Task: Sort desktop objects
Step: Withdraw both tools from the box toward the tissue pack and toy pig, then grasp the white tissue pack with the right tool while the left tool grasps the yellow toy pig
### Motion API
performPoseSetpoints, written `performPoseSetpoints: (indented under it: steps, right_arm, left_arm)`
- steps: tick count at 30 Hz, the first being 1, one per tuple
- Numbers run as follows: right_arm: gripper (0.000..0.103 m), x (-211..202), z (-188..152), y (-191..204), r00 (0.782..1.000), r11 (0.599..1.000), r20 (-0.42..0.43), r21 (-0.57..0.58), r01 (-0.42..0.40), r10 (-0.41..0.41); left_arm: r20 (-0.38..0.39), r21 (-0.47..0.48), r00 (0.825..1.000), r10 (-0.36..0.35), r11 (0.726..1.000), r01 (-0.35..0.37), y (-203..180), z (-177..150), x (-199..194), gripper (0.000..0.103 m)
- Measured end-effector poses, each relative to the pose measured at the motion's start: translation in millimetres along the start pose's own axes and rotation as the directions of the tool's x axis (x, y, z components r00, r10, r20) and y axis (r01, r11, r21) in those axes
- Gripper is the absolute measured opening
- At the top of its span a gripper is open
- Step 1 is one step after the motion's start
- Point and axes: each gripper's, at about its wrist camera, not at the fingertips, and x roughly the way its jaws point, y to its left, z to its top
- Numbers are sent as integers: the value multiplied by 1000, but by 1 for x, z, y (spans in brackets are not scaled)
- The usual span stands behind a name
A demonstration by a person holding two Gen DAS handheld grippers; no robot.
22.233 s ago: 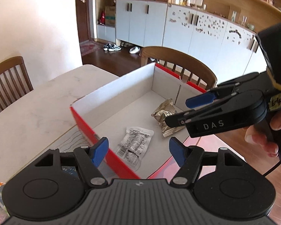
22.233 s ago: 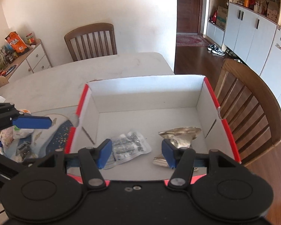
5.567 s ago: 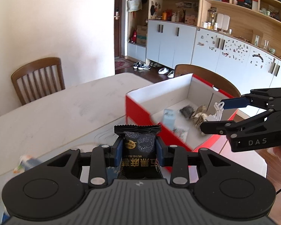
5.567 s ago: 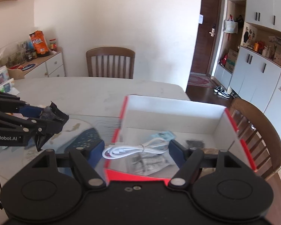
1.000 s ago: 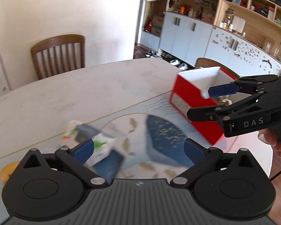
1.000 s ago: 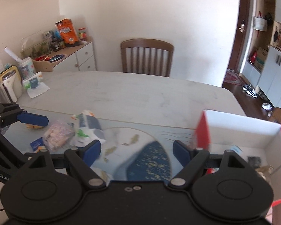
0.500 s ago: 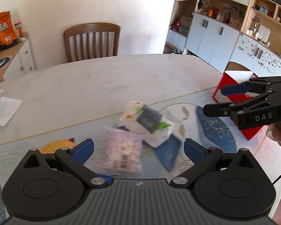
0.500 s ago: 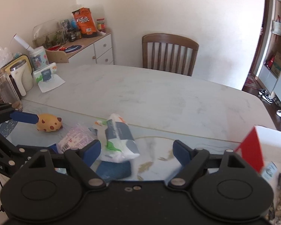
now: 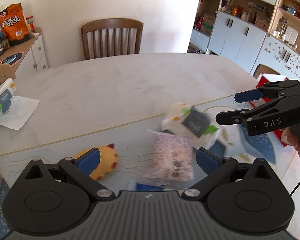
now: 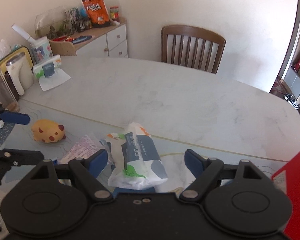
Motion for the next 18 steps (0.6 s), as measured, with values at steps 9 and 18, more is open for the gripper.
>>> performPoseSetpoints:
  steps: [9, 18]
  right_arm:
    - [84, 46, 6, 9, 998, 1000, -56, -3, -18, 18]
    - [84, 79, 13, 11, 992, 999, -116, 3, -44, 44]
  left_arm:
    - [-47, 10, 999, 21, 1000, -20, 37, 1, 23, 103]
    - [-85, 33, 996, 4, 999, -1, 54, -6, 52, 103]
